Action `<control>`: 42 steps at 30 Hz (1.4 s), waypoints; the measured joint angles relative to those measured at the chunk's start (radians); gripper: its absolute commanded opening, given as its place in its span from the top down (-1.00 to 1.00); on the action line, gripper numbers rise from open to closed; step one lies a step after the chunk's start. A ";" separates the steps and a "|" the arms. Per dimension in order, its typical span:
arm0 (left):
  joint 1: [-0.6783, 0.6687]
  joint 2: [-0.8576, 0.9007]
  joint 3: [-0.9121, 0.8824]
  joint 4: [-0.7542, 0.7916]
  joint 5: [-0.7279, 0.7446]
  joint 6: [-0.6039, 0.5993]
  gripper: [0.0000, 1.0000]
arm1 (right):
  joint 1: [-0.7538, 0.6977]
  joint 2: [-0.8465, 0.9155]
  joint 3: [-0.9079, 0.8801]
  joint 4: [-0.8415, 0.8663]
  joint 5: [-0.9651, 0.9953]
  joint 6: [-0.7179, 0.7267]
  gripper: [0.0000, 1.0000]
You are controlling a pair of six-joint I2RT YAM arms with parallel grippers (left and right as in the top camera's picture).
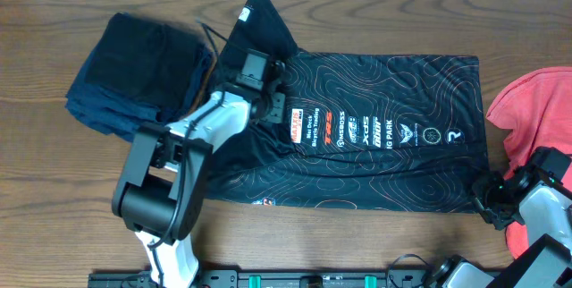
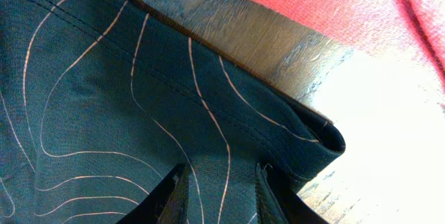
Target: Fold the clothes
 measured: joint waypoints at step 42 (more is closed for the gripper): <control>-0.041 -0.130 0.029 0.019 0.029 0.014 -0.37 | 0.000 0.000 0.000 0.000 0.000 0.000 0.36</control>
